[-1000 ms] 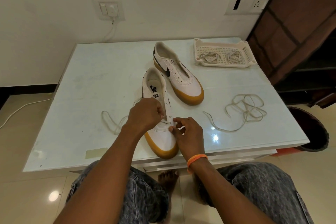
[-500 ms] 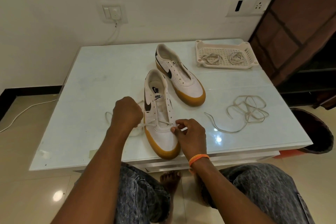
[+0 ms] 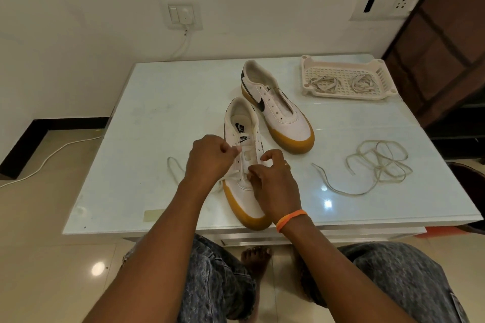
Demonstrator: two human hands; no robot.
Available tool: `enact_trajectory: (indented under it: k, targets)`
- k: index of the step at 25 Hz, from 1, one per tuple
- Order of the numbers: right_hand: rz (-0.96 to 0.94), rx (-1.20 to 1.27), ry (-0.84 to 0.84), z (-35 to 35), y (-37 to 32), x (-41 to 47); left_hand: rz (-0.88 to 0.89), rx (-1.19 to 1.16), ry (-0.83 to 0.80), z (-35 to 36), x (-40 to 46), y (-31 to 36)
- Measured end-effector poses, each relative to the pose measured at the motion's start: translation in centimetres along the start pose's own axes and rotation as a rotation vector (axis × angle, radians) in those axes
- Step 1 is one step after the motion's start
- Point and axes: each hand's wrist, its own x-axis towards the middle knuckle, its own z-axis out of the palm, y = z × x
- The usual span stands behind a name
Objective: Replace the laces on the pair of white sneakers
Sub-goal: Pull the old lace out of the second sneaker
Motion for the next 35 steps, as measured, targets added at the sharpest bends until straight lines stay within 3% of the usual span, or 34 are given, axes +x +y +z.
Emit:
enact_trajectory:
  k: [5, 7, 9, 11, 15, 17, 20, 22, 25, 28, 30, 32, 35]
  targets:
    - [0.048, 0.005, -0.054, 0.1, 0.0, 0.5, 0.014, 0.014, 0.047, 1.7, 1.6, 0.9]
    - [0.249, 0.306, 0.023, 0.4, 1.0, 0.2, -0.018, -0.006, 0.015, 1.5, 2.3, 0.8]
    - [0.555, 0.813, 0.077, 0.1, 2.0, -0.5, -0.059, -0.055, -0.045, 1.1, 2.9, 0.7]
    - [0.627, 0.969, 0.1, -0.4, 2.4, -1.0, -0.102, -0.103, -0.093, 0.7, 3.4, 0.5]
    - [0.161, 0.441, 0.146, -1.4, 0.8, 0.0, -0.156, -0.142, -0.178, 0.0, 4.2, 0.3]
    - [-0.001, 0.104, 0.064, -0.5, 0.4, 0.8, -0.155, -0.159, -0.229, -0.4, 4.5, 0.3]
    - [-0.059, -0.188, -0.042, 0.8, -0.2, 1.3, -0.144, -0.172, -0.271, -0.8, 4.9, 0.2]
    - [-0.039, -0.169, -0.044, 0.8, -0.5, 1.5, -0.134, -0.16, -0.28, -0.8, 5.1, 0.2]
    - [0.151, 0.127, 0.037, -0.4, 0.2, 1.6, -0.121, -0.147, -0.285, -0.8, 5.2, 0.4]
    - [0.549, 0.854, 0.148, -2.0, 1.4, 0.9, -0.129, -0.162, -0.304, -1.0, 5.3, 0.4]
    - [0.73, 1.125, 0.193, -2.6, 1.7, 0.6, -0.132, -0.168, -0.314, -1.1, 5.2, 0.4]
    - [0.589, 0.856, 0.234, -2.7, 1.2, 0.4, -0.131, -0.171, -0.313, -1.2, 5.1, 0.4]
    - [0.046, 0.225, 0.248, -1.4, 0.7, 0.5, -0.125, -0.163, -0.317, -1.3, 5.2, 0.4]
